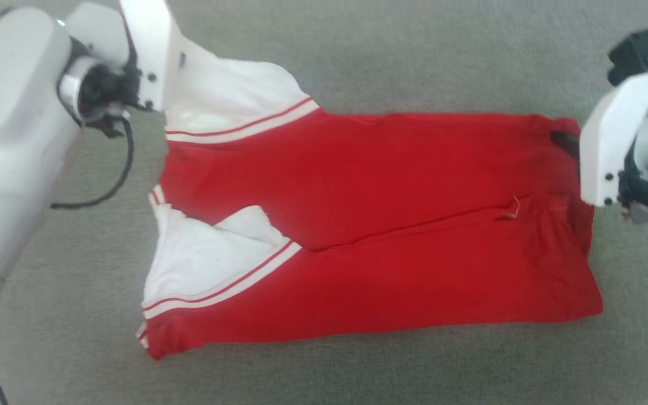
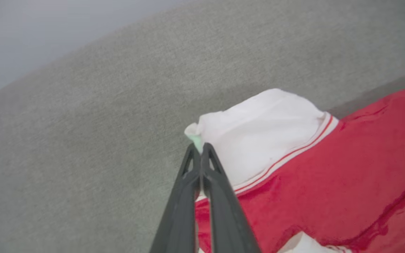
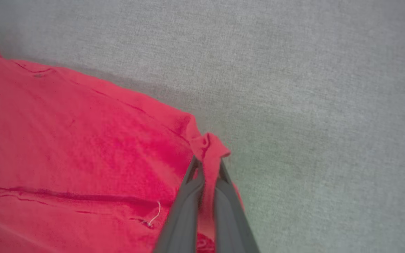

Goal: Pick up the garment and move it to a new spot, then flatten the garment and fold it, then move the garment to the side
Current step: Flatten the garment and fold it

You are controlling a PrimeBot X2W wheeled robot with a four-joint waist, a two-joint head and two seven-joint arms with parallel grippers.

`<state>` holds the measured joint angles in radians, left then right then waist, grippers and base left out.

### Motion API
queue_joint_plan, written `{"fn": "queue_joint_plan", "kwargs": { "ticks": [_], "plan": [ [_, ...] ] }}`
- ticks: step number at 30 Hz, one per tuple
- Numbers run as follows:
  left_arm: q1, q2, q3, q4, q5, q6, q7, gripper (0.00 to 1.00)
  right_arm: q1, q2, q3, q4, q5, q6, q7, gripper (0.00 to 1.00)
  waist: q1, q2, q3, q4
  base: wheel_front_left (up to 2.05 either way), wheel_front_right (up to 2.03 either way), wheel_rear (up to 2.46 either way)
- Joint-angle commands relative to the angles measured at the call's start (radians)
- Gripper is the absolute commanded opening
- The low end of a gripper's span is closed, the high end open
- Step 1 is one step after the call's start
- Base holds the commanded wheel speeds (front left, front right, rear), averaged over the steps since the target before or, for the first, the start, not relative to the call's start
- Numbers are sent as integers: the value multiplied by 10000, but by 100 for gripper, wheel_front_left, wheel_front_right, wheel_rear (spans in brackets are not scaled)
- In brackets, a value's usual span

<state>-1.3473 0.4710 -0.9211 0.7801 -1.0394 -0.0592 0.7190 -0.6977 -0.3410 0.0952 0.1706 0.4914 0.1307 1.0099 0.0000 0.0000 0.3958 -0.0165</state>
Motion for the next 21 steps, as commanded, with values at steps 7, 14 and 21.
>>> {"fn": "queue_joint_plan", "kwargs": {
  "ticks": [7,14,21],
  "plan": [
    [1543,986,-238,-2909,-36,962,491,0,1766,-118,-876,-1791,173,-3,787,0,0,0,-1051,825,0,0,0],
    [3243,2335,-254,-6365,-350,2429,896,0,3517,155,-1683,-3148,256,-3,1445,0,0,0,-1401,1093,0,0,0],
    [4994,3100,-240,-8054,-884,3422,675,0,4679,515,-2155,-3197,92,-3,1450,0,0,0,-1419,1018,0,0,0]
  ]
}}
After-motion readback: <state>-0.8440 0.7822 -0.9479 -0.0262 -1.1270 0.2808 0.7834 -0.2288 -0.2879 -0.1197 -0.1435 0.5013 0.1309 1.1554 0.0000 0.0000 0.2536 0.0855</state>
